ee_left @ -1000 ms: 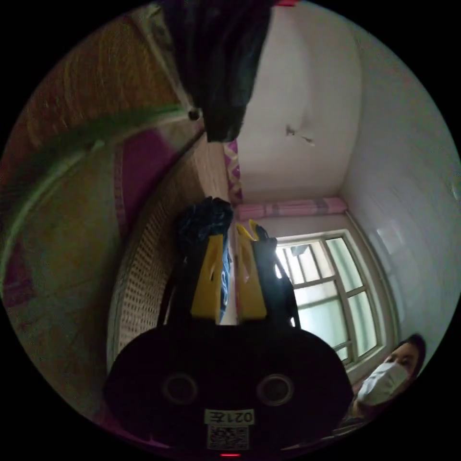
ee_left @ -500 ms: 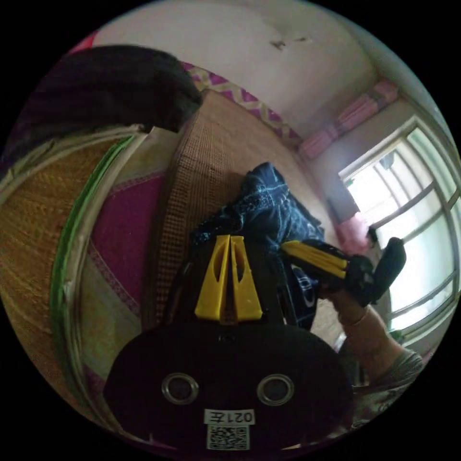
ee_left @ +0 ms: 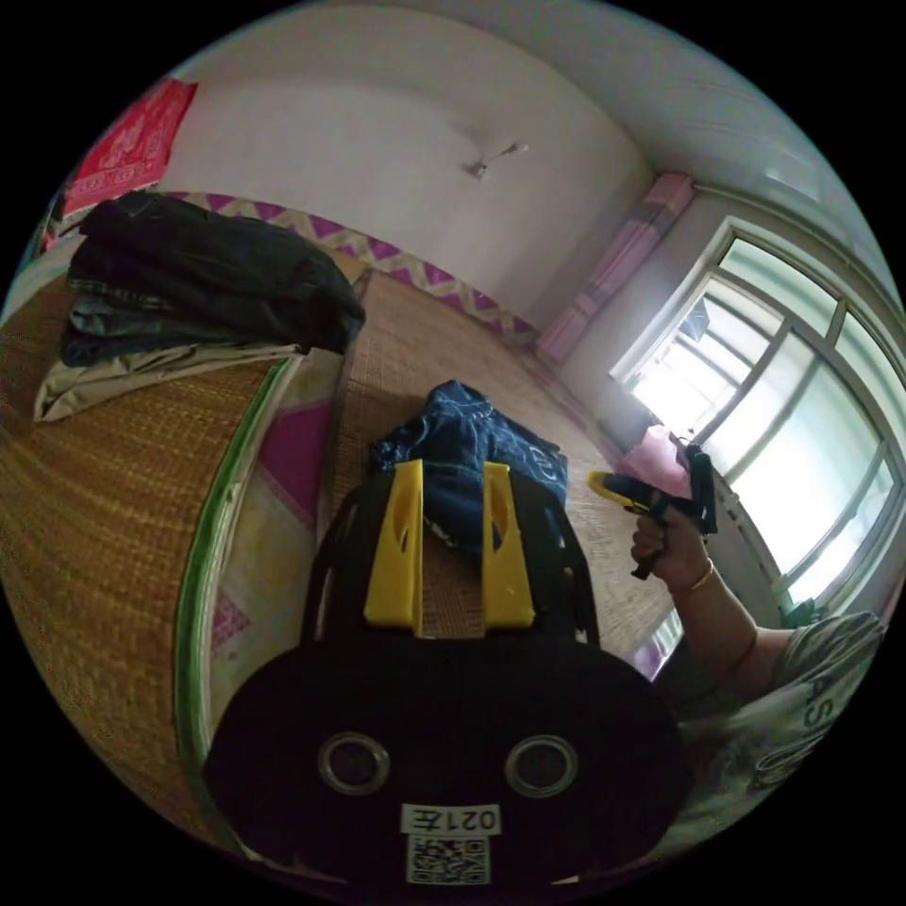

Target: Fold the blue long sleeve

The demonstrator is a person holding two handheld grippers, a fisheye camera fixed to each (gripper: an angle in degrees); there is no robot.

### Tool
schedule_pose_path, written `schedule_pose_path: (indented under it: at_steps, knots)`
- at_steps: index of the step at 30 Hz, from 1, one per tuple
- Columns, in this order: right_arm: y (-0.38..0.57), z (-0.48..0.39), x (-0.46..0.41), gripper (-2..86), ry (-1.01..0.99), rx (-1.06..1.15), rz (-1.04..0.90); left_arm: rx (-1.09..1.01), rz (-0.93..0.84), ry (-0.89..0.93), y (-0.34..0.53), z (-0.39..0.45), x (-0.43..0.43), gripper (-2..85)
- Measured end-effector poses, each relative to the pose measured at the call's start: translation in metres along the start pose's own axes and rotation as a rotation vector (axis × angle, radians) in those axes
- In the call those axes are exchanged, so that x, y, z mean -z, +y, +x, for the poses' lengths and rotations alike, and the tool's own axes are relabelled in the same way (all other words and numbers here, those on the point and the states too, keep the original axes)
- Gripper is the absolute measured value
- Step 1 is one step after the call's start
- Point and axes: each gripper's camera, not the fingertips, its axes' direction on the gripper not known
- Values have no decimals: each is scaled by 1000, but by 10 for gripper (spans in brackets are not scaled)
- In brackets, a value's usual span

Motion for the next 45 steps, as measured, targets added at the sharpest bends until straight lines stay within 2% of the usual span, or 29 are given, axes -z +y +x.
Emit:
schedule_pose_path:
  at_steps: [4, 9, 12, 15, 18, 20, 24, 30, 35, 42, 45]
  knots:
    - [27, 46, -27, 145, -213, -265, -146, -11, -51, -16, 37, 23, 7, 91]
    - [14, 53, -49, 126, -260, -389, -70, -64, -68, -94, 70, 50, -1, 89]
    - [1, 61, -70, 81, -302, -494, -65, -75, -75, -141, 86, 62, -12, 93]
    - [-17, 69, -76, 61, -344, -492, -98, -76, -68, -218, 98, 77, -23, 91]
    - [-53, 63, -64, 56, -300, -345, -135, -74, -105, -312, 107, 91, -40, 52]
    - [-90, 70, -52, 53, -261, -258, -171, -80, -159, -409, 111, 101, -60, 3]
    - [-152, 104, -37, 51, -173, -174, -244, -126, -242, -450, 114, 115, -86, -8]
    - [-238, 189, -5, 53, 126, -103, -337, -227, -325, -499, 124, 139, -119, -10]
    - [-282, 248, 41, 54, 394, -136, -282, -213, -336, -504, 129, 142, -130, -10]
    - [-265, 294, 52, 72, 604, -223, -240, -235, -351, -540, 136, 149, -144, -9]
    - [-238, 272, 71, 84, 732, -205, -73, -235, -355, -539, 139, 149, -147, -8]
